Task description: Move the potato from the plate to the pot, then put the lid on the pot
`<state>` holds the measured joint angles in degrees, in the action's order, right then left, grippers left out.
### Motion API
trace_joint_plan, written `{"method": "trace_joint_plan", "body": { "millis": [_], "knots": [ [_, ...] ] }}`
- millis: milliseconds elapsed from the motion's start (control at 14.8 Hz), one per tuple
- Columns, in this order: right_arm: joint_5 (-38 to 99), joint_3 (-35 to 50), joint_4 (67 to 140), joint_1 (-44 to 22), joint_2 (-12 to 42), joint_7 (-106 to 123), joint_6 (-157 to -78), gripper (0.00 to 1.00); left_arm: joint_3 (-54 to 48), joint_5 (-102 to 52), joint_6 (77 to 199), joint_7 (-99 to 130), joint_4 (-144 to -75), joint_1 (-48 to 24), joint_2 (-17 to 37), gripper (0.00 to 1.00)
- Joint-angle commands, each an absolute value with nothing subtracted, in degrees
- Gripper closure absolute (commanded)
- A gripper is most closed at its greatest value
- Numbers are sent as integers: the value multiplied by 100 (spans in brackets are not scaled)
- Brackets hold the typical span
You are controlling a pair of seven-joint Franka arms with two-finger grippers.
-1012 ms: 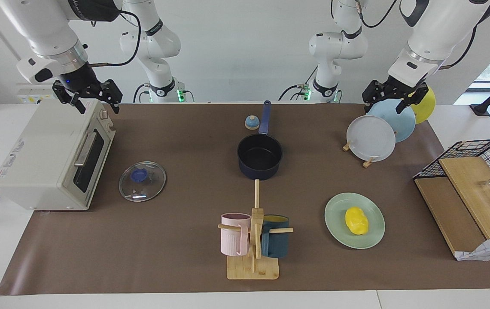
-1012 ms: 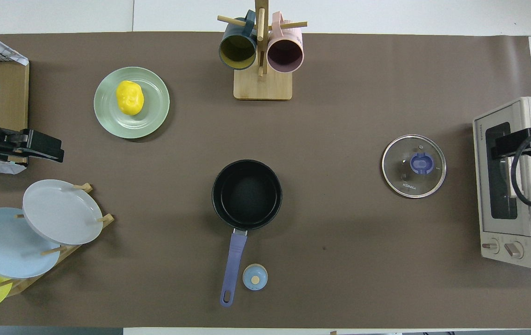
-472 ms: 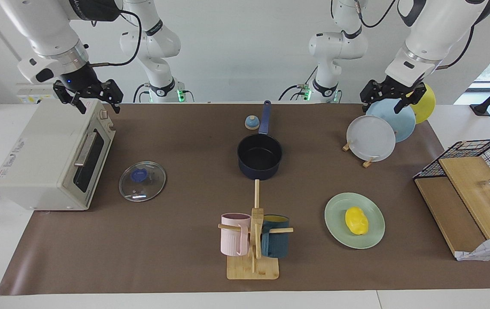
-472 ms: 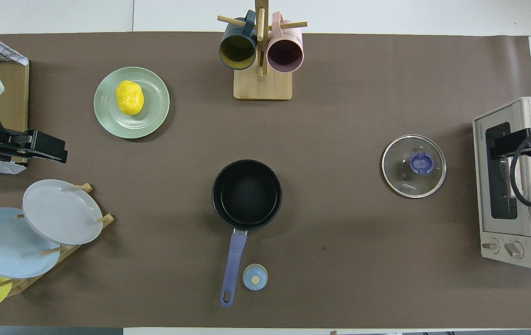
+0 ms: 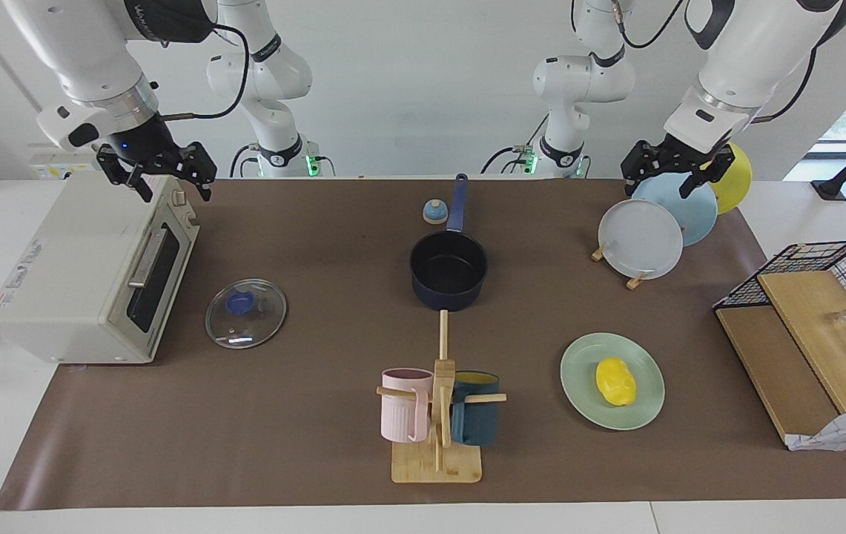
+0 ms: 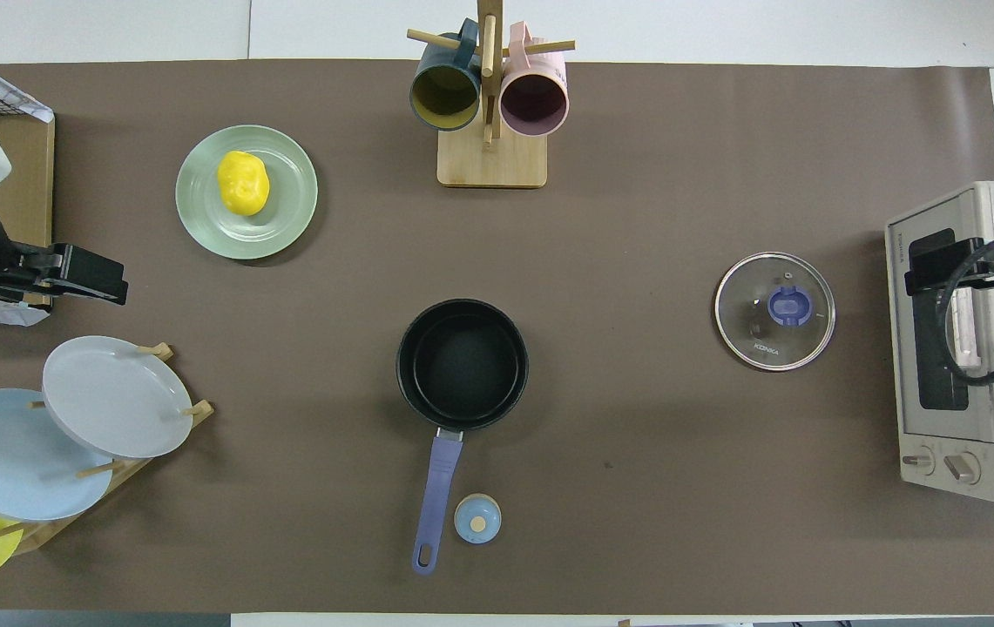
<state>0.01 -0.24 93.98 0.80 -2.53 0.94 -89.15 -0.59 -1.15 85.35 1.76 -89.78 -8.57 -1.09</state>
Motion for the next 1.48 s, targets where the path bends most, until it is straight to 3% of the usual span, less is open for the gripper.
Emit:
{"method": "trace_joint_plan", "body": {
  "millis": [0, 270, 540, 675, 944, 1417],
  "knots": [
    [79, -9, 10008, 1, -360, 158, -9516, 0, -44, -123, 8762, 211, -9211, -817, -281, 0],
    [26, -18, 10380, -272, -133, 158, -10168, 0, -35, -158, 9069, 220, -9185, -721, -150, 0],
    [26, -9, 10519, -281, 316, 158, -10809, 0, -35, -167, 9447, 220, -8895, -773, 482, 0],
    [26, -9, 10888, -272, 352, 210, -11300, 0, -61, -176, 9623, 229, -8790, -782, 885, 0],
    [26, -17, 10995, -272, 544, 351, -11591, 0, -97, -132, 10168, 211, -7947, -809, 2115, 0],
    [35, -18, 11557, -229, 738, 642, -12699, 0, -88, 228, 11722, 158, -7849, -896, 3286, 0]
  ]
}}
